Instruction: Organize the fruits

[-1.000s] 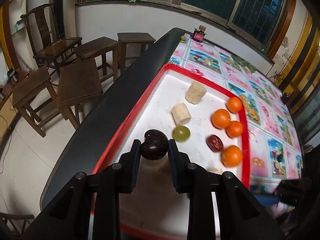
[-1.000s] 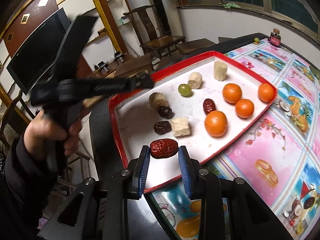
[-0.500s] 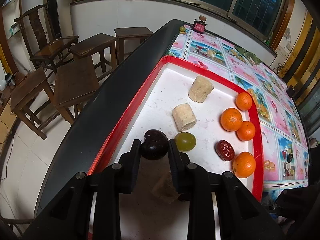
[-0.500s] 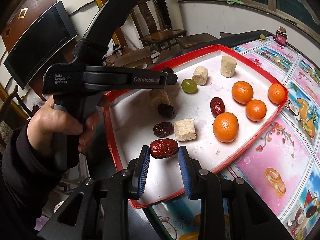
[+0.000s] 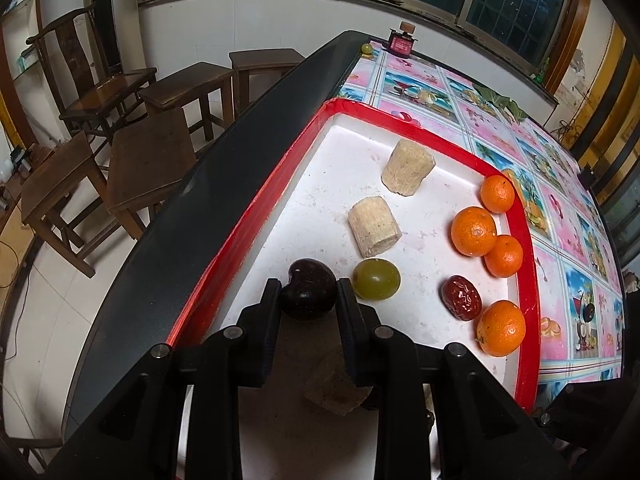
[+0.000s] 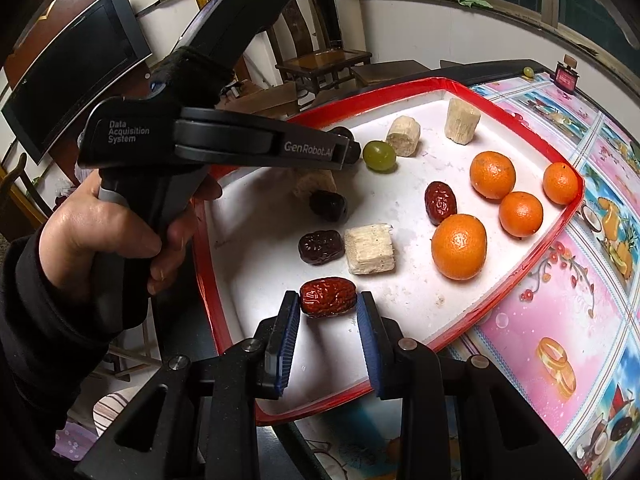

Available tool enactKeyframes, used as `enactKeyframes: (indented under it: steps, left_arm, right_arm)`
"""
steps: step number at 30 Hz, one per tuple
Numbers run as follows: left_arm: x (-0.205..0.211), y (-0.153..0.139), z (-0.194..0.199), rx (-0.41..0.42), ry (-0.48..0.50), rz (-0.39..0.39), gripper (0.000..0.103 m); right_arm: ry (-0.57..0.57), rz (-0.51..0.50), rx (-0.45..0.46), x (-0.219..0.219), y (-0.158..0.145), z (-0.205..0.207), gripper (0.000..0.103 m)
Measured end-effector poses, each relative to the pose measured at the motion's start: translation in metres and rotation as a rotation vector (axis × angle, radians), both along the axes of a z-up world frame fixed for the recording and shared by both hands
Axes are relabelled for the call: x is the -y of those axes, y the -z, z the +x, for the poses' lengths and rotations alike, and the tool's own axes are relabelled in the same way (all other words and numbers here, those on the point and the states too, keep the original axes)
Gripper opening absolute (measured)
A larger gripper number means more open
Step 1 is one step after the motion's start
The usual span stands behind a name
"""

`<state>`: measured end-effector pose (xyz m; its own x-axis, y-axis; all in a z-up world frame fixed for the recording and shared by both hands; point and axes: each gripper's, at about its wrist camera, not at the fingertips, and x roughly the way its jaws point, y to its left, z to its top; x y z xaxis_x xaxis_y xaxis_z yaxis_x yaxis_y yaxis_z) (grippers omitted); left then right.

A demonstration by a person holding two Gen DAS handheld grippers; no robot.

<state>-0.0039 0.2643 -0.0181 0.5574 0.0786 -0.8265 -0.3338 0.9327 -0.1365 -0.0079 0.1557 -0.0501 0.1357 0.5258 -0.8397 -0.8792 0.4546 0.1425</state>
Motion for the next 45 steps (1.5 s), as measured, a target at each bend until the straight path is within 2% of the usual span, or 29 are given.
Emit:
enactKeyframes:
  steps: [6,8,9,13,14,15,16,18,19,22,24,30,32,38,41,45]
  left_arm:
    - [0.001,-0.001,-0.004,0.011,-0.011,-0.01,0.027]
    - [0.003,-0.003,-0.006,0.025,-0.009,-0.011,0.046]
    - [0.003,-0.006,-0.009,0.043,-0.01,-0.012,0.05]
    - [0.005,-0.011,-0.014,0.065,-0.019,-0.021,0.053]
    - [0.005,-0.012,-0.015,0.071,-0.022,-0.023,0.058]
    - [0.006,-0.014,-0.018,0.078,-0.027,-0.023,0.062]
    - [0.006,-0.015,-0.019,0.08,-0.033,-0.018,0.074]
    - [0.009,-0.02,-0.024,0.096,-0.041,-0.004,0.077]
    - [0.01,-0.021,-0.026,0.1,-0.046,0.002,0.077]
    - [0.017,-0.025,-0.032,0.097,-0.057,0.022,0.089]
    - [0.024,-0.028,-0.036,0.096,-0.062,0.055,0.089]
    - [0.04,-0.032,-0.048,0.078,-0.113,0.168,0.089]
    - [0.041,-0.032,-0.052,0.068,-0.132,0.184,0.089]
    - [0.045,-0.032,-0.064,0.053,-0.171,0.191,0.089]
    - [0.047,-0.029,-0.069,0.031,-0.184,0.199,0.089]
    - [0.053,-0.027,-0.08,0.036,-0.169,0.172,0.089]
  right_arm:
    - [0.014,0.017,-0.008,0.006,-0.002,-0.001,0.031]
    - [0.019,0.036,-0.011,0.011,-0.005,-0.001,0.037]
    - [0.018,0.045,-0.01,0.013,-0.007,-0.001,0.038]
    - [0.012,0.086,0.015,0.024,-0.017,-0.004,0.038]
    - [0.015,0.096,0.012,0.028,-0.019,-0.004,0.039]
    - [0.019,0.103,0.011,0.032,-0.021,-0.004,0.043]
    - [0.024,0.109,0.01,0.036,-0.023,-0.005,0.046]
    - [0.031,0.129,0.013,0.045,-0.029,-0.006,0.059]
    - [0.036,0.136,0.018,0.049,-0.031,-0.006,0.062]
    - [0.047,0.152,0.031,0.062,-0.037,-0.009,0.069]
    - [0.056,0.155,0.036,0.07,-0.04,-0.011,0.079]
    - [0.09,0.149,0.072,0.083,-0.045,-0.015,0.086]
    - [0.098,0.146,0.069,0.085,-0.044,-0.015,0.089]
    - [0.11,0.157,0.079,0.097,-0.05,-0.019,0.101]
    - [0.129,0.17,0.083,0.103,-0.053,-0.02,0.102]
    - [0.145,0.174,0.083,0.11,-0.055,-0.021,0.102]
